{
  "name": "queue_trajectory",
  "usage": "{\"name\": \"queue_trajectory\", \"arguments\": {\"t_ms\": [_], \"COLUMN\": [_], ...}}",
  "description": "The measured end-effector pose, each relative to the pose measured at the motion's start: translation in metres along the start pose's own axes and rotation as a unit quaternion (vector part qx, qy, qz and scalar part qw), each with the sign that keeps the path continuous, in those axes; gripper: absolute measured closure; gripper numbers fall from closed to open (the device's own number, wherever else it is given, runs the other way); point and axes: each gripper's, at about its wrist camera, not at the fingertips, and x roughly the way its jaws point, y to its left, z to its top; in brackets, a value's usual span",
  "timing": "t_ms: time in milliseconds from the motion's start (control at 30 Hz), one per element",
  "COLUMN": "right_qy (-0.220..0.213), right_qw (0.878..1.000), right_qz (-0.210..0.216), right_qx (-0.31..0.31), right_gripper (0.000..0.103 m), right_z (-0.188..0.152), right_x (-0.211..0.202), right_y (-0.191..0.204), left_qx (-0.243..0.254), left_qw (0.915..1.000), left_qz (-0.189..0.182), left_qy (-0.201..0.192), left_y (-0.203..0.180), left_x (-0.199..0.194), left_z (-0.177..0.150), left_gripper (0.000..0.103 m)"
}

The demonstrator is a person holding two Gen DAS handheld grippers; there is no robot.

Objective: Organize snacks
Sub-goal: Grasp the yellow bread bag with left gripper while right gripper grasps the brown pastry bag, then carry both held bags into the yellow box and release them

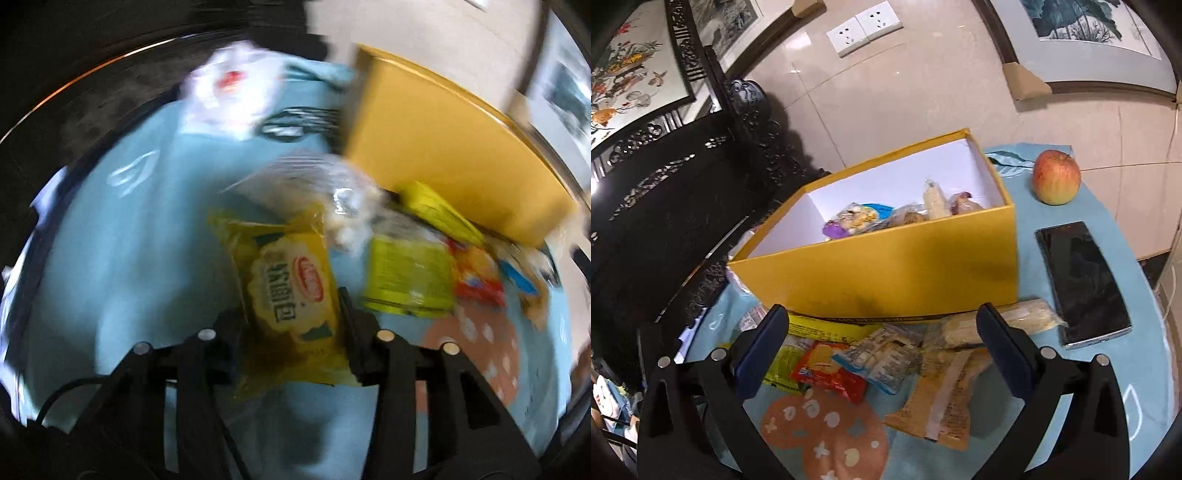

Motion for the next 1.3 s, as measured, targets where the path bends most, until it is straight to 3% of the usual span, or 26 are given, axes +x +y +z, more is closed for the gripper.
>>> {"name": "queue_trajectory", "arguments": {"t_ms": [200,467,533,567,600,667,733,867,1067,1300], "right_qy": [0.059,0.123,0.137,0.140,0.147,0.160,0.157,0.131,0.051,0.051], "right_qw": [0.993,0.977,0.970,0.969,0.967,0.962,0.963,0.975,0.994,0.997], "right_qz": [-0.091,-0.141,-0.156,-0.158,-0.159,-0.156,-0.150,-0.121,-0.068,-0.009], "right_qx": [-0.047,-0.102,-0.126,-0.131,-0.138,-0.156,-0.159,-0.134,-0.064,-0.061], "right_gripper": [0.001,0.001,0.006,0.013,0.031,0.057,0.068,0.069,0.069,0.069], "right_z": [-0.007,-0.029,-0.037,-0.040,-0.044,-0.050,-0.048,-0.037,-0.012,-0.014], "right_x": [0.015,0.027,0.039,0.043,0.048,0.055,0.053,0.035,-0.010,-0.008], "right_y": [-0.001,-0.005,-0.001,0.000,0.001,0.006,0.008,0.000,-0.024,-0.006], "left_qx": [0.029,0.031,0.031,0.028,0.025,0.023,0.029,0.037,0.032,0.041], "left_qw": [0.9994,0.9984,0.9983,0.9983,0.9984,0.9983,0.9978,0.9972,0.9969,0.9956], "left_qz": [-0.013,-0.034,-0.039,-0.041,-0.043,-0.050,-0.057,-0.062,-0.061,-0.068], "left_qy": [-0.016,-0.034,-0.031,-0.029,-0.026,-0.019,-0.015,-0.020,-0.040,-0.050], "left_y": [-0.023,-0.032,-0.034,-0.034,-0.034,-0.036,-0.040,-0.041,-0.037,-0.045], "left_x": [-0.009,-0.018,-0.015,-0.013,-0.011,-0.007,-0.005,-0.010,-0.029,-0.043], "left_z": [0.000,0.006,0.006,0.005,0.003,0.001,-0.001,-0.002,0.000,-0.002], "left_gripper": [0.061,0.061,0.061,0.061,0.061,0.061,0.061,0.061,0.061,0.062]}}
